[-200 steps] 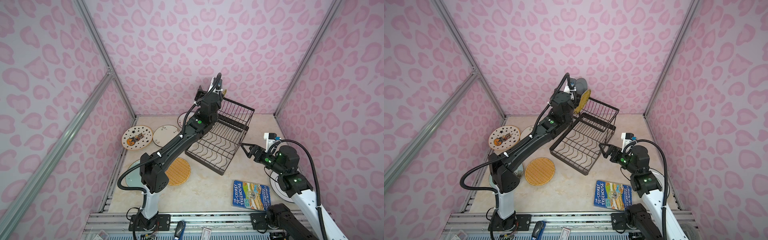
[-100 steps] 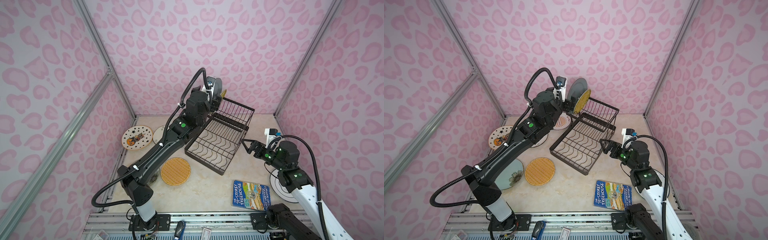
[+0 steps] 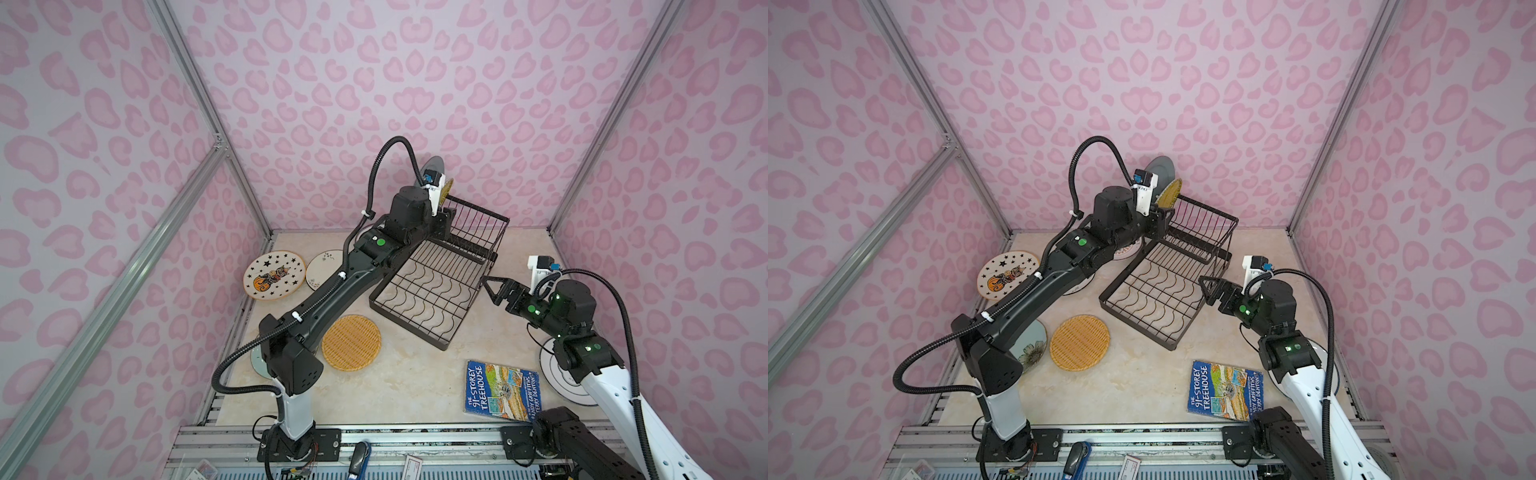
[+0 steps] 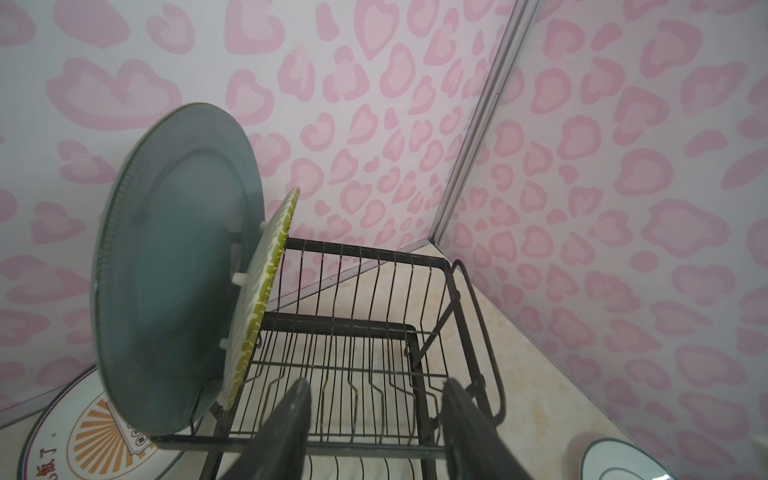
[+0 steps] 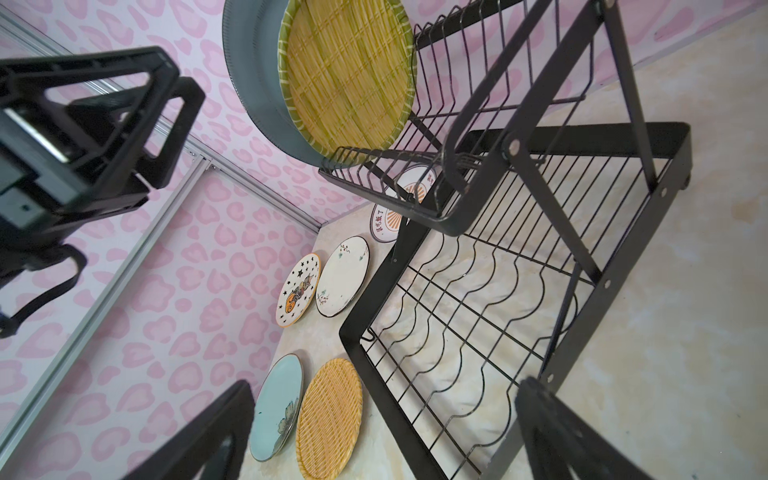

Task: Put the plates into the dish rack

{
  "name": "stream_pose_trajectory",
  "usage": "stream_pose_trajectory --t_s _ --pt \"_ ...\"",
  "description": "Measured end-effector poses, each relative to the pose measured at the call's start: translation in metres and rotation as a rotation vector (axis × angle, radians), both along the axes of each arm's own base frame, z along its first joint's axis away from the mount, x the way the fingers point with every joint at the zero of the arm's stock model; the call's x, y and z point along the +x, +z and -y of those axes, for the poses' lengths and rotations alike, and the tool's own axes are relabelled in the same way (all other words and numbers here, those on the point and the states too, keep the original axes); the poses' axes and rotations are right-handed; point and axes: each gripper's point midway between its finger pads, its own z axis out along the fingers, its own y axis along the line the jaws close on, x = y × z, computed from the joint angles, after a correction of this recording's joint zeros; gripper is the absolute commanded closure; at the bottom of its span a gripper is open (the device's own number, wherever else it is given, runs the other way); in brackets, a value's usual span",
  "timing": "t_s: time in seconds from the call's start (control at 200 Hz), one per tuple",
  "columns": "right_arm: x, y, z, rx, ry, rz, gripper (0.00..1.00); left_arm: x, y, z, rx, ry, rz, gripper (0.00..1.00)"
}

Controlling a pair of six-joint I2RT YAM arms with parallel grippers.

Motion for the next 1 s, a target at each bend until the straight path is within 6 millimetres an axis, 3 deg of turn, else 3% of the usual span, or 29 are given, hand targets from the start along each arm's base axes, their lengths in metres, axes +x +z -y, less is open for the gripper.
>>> stream_pose_trajectory --t_s 0.23,0.635,0.715,0.775,0.855,1.0 --pt "-0.003 0.0 0.001 0.004 0.0 0.004 0.02 0.043 -0.008 0.002 -0.055 0.04 -0.041 0.49" --pt "-0.006 -0.002 0.001 -0.004 0.001 0.002 0.02 0.065 -0.018 -0.006 -0.064 0.082 -0.067 0.51" --pt "-0.007 -0.003 0.002 -0.004 0.0 0.001 0.02 0.066 -0.019 -0.005 -0.066 0.084 -0.071 0.62" --pt "-0.007 -0.005 0.002 -0.005 0.0 -0.002 0.02 0.067 -0.021 -0.005 -0.067 0.085 -0.075 0.63" --pt "-0.008 -0.005 0.002 -0.004 0.0 -0.001 0.02 0.067 -0.021 -0.005 -0.076 0.083 -0.081 0.78" --pt "-0.009 -0.008 0.002 -0.005 -0.001 -0.003 0.02 0.064 -0.019 -0.004 -0.081 0.071 -0.083 0.78"
